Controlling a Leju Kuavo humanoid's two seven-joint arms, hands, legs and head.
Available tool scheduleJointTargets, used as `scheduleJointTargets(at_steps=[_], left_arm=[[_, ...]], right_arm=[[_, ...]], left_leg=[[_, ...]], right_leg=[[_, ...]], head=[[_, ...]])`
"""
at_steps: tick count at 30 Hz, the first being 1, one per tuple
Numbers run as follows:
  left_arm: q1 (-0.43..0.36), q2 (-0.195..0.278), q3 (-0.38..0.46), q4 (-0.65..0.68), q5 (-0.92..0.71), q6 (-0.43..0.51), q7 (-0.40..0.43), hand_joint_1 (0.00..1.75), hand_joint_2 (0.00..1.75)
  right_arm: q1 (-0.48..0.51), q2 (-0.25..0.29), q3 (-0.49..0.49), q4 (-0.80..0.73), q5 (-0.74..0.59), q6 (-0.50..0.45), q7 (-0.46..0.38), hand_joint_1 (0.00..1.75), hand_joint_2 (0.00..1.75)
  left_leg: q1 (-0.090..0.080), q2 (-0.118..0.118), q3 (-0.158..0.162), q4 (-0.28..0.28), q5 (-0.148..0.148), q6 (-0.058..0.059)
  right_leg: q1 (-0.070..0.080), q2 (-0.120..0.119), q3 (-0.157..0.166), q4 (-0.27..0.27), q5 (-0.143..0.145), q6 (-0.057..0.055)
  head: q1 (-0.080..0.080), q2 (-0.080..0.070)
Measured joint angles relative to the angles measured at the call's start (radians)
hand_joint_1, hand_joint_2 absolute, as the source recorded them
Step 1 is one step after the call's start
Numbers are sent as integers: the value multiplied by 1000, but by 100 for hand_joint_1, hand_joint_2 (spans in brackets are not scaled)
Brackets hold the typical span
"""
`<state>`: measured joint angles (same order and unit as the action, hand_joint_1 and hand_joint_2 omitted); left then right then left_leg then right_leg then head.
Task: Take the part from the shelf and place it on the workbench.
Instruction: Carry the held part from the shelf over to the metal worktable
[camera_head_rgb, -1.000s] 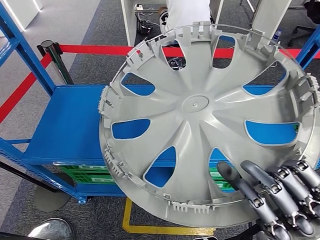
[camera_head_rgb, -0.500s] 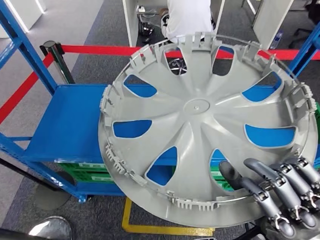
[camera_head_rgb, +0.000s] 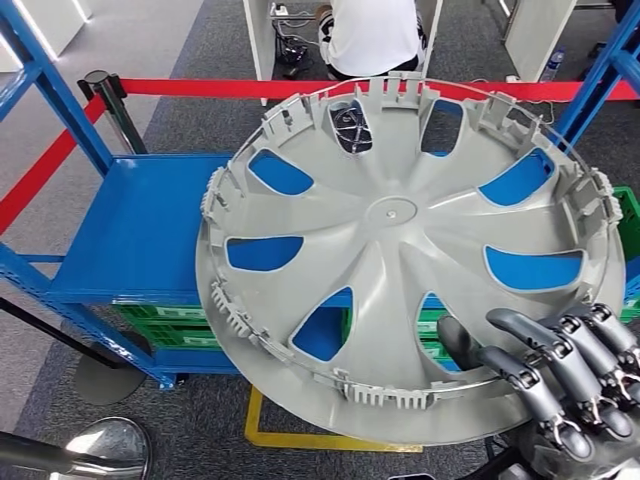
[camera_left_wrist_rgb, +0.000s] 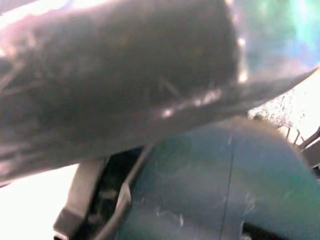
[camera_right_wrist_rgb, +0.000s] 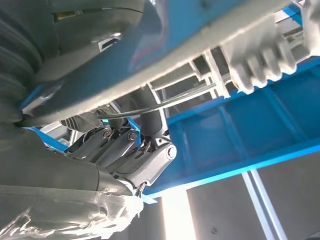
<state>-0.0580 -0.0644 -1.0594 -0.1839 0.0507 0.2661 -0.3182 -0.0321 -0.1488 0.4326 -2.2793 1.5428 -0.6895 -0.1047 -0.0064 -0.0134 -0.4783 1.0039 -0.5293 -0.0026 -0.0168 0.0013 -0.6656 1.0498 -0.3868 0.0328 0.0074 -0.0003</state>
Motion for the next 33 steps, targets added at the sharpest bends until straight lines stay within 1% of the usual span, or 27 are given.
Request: scheduleJointTargets(at_steps=[3,4,5,6,8,9,10,11,12,13,14,15,16,18,19,21,23,24,25,26,27,28,29,30,31,32,33], left_arm=[[2,0,0,0,0,0,0,0,0],[3,0,0,0,0,0,0,0,0],[3,0,0,0,0,0,0,0,0],[3,-1,0,0,0,0,0,0,0],[3,-1,0,0,0,0,0,0,0],[3,-1,0,0,0,0,0,0,0],[3,-1,0,0,0,0,0,0,0],[3,-1,0,0,0,1,0,0,0],[3,-1,0,0,0,2,0,0,0],[3,-1,0,0,1,3,0,0,0],[3,-1,0,0,1,4,0,0,0],[4,-1,0,0,2,4,0,0,0],[4,0,0,0,2,5,0,0,0],[6,2,0,0,4,9,0,0,0],[7,3,0,0,6,11,0,0,0],[9,6,0,1,9,15,0,0,0],[9,7,0,1,10,17,0,0,0],[9,8,0,1,10,18,0,0,0],[9,9,0,1,9,17,-1,0,0],[9,12,0,1,9,15,-4,0,0],[9,16,0,1,9,11,-11,0,0],[9,21,0,1,9,5,-22,0,0],[8,27,0,1,9,-2,-35,0,0],[3,31,0,-2,12,-9,-43,0,0],[-9,34,-2,-12,19,-19,-35,0,0],[-30,35,-3,-39,25,-36,4,0,0],[-63,33,-2,-87,28,-62,86,0,0]], right_arm=[[0,0,0,0,-1,0,0,175,175],[0,0,0,0,-1,0,0,175,175],[0,0,0,1,-2,0,0,175,175],[0,0,0,1,-2,0,0,175,175],[0,0,0,3,-5,0,-4,175,175],[0,0,-1,5,-10,0,-10,175,175],[1,1,-3,7,-20,0,-22,175,175],[2,4,-7,9,-33,0,-41,175,175],[3,9,-13,12,-50,0,-66,175,175],[5,18,-25,16,-74,0,-102,175,175],[9,34,-43,22,-113,0,-163,175,175],[17,59,-73,30,-165,0,-247,175,175],[28,91,-113,39,-227,0,-345,175,175],[51,155,-194,57,-336,0,-516,175,175],[60,179,-221,63,-367,0,-558,175,175],[78,214,-251,71,-394,0,-583,175,175],[95,241,-277,80,-404,0,-583,175,175],[103,252,-290,86,-408,0,-583,175,175],[109,260,-301,91,-410,0,-583,175,175],[115,267,-310,96,-411,-1,-583,175,175],[120,274,-317,100,-411,-1,-583,175,175],[124,279,-322,103,-410,-1,-583,175,175],[127,285,-326,105,-408,-1,-583,175,175],[130,290,-329,108,-405,-1,-583,175,175],[130,297,-331,112,-397,-1,-582,175,175],[127,306,-331,121,-384,-1,-578,175,175],[121,315,-328,134,-365,-1,-567,175,175]], left_leg=[[-2,0,-9,-22,16,13],[-1,2,-16,-24,27,21],[1,4,-25,-26,39,28],[2,5,-36,-27,50,33],[1,6,-61,-25,70,37],[-1,6,-73,-25,80,38],[-2,7,-86,-24,89,37],[-2,7,-97,-23,98,36],[-3,7,-108,-22,106,34],[-3,7,-116,-21,114,31],[-4,7,-123,-18,121,27],[-4,6,-127,-17,129,21],[-4,6,-130,-16,136,15],[-2,5,-135,-16,148,3],[-1,4,-141,-10,137,-4],[1,4,-163,49,64,-16],[4,5,-197,174,-32,-25],[5,5,-207,231,-52,-28],[5,5,-206,264,-49,-29],[5,5,-189,264,-23,-29],[5,5,-156,228,10,-27],[6,5,-107,166,32,-26],[6,4,-51,86,37,-22],[4,3,-6,17,31,-17],[2,1,20,-32,22,-11],[-3,-2,25,-57,21,-4],[-5,-4,13,-61,32,5]], right_leg=[[-2,0,-5,-13,24,17],[-2,1,-12,-6,11,22],[-2,1,-22,19,-21,26],[-2,1,-36,66,-69,29],[-1,1,-61,194,-160,32],[0,1,-64,244,-177,32],[0,1,-52,263,-171,32],[0,1,-22,244,-148,30],[1,1,25,192,-120,27],[3,1,79,118,-110,24],[5,2,130,42,-112,21],[7,2,163,-12,-122,18],[11,3,177,-42,-135,14],[12,1,168,-49,-126,1],[11,-1,162,-49,-118,-8],[6,-4,144,-51,-95,-23],[6,-5,117,-50,-72,-28],[7,-6,101,-49,-60,-28],[7,-7,85,-48,-49,-26],[7,-8,70,-46,-38,-25],[6,-8,55,-44,-28,-22],[6,-8,43,-42,-19,-19],[8,-7,33,-39,-10,-15],[9,-7,25,-38,0,-11],[10,-7,19,-41,12,-6],[9,-10,13,-46,26,1],[6,-13,6,-53,42,8]], head=[[0,0],[1,0],[1,0],[2,0],[3,0],[4,0],[3,0],[3,0],[3,0],[4,0],[3,0],[3,0],[3,0],[3,0],[2,0],[-3,0],[-7,0],[-7,0],[-7,0],[-7,0],[-7,0],[-7,0],[-7,0],[-7,0],[-7,0],[-6,0],[-7,0]])
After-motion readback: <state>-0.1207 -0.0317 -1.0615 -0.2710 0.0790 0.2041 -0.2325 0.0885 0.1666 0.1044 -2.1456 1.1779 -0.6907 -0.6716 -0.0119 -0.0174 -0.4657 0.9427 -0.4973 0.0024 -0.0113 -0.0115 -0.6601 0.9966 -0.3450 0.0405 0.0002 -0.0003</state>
